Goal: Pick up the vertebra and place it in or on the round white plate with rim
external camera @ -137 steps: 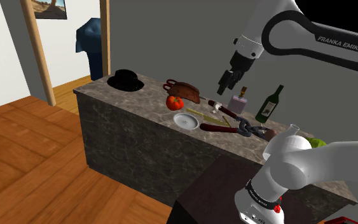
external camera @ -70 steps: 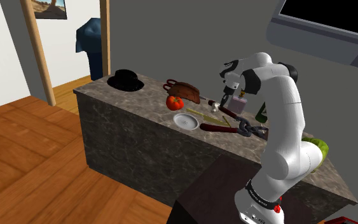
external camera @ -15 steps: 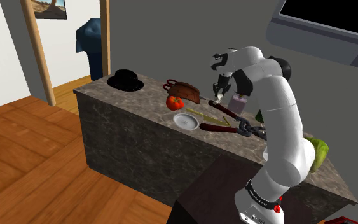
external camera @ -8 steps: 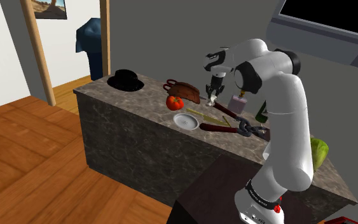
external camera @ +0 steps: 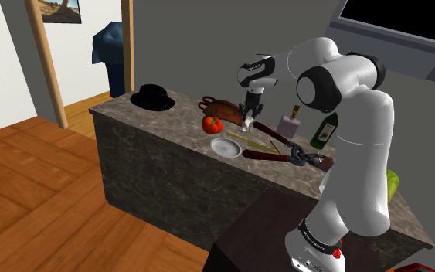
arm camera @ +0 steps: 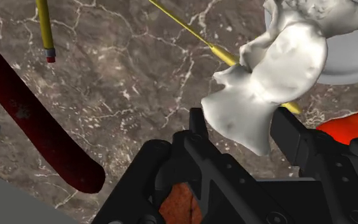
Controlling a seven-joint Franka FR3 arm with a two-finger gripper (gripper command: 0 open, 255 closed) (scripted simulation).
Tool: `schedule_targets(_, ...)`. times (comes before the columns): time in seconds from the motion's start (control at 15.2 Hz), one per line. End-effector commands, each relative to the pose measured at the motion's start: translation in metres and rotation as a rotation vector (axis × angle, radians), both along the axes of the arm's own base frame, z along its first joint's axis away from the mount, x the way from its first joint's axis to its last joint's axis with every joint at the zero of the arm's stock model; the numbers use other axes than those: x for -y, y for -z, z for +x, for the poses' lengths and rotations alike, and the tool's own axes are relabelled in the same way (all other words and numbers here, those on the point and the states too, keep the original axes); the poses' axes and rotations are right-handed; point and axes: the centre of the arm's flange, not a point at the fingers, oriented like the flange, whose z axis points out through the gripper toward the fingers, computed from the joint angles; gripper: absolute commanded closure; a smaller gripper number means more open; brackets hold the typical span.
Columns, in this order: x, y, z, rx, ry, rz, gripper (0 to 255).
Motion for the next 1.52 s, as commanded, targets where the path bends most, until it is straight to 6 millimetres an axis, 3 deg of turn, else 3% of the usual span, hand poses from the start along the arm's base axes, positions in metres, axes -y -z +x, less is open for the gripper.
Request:
schedule_targets(0.0,-0.027,0.001,0.003,0.0,0.001,0.0,255)
schedule_targets(0.4,-0.107,-0.004,0.01,0.0,0.001,0.0,255)
schedule_targets(0.46,-0.093,-0.002,0.008,0.0,0.0,0.0,255)
schedule_targets(0.53,-0.093,-0.002,0.008,0.0,0.0,0.0,0)
schedule_targets(0.86,-0.065,0.022,-0.064,0.131,0.238,0.076,0)
schedule_targets(1.45,-0.065,0.062,-0.062,0.131,0.238,0.076,0)
